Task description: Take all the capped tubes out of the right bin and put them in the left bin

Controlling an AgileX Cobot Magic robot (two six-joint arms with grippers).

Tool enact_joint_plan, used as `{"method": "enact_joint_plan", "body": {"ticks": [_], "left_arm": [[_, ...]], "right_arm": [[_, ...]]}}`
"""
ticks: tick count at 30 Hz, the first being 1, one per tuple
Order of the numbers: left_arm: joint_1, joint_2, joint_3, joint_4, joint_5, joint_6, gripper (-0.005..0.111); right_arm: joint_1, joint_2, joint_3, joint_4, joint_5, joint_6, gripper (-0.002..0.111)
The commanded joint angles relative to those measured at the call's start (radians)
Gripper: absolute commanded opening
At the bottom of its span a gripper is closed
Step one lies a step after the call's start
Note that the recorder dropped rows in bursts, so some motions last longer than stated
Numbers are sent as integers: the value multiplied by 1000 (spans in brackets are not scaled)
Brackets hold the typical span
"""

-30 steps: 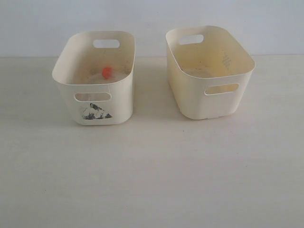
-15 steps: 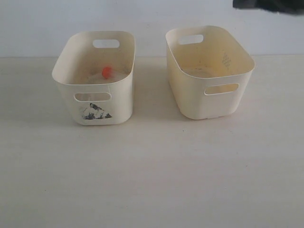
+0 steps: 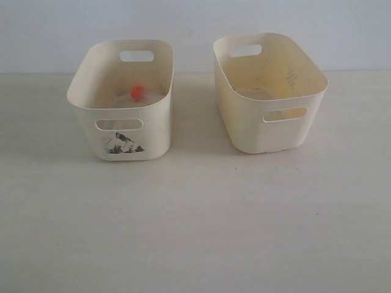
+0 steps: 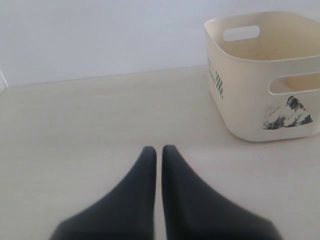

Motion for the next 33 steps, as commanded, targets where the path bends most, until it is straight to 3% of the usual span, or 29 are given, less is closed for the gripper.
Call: {"method": "enact_joint_plan", "body": {"ticks": [1,12,17,20,24,33], "left_arm": [[1,-2,-4,-7,-15,-12,4],[1,-2,-4,-7,-15,-12,4],[1,-2,-4,-7,-15,-12,4],[1,-2,-4,-7,-15,-12,4],[1,-2,-4,-7,-15,-12,4],[1,-2,-4,-7,-15,-12,4]], "right_arm": [[-7,-132,5,-5,102,-66,1],[-7,-132,5,11,341,-100,1],[-7,-132,5,407,399,-483,1],[-7,-132,5,475,430,-619,1],[-7,-132,5,463,510,-619,1],[-7,-132,5,474,510,-619,1]]}}
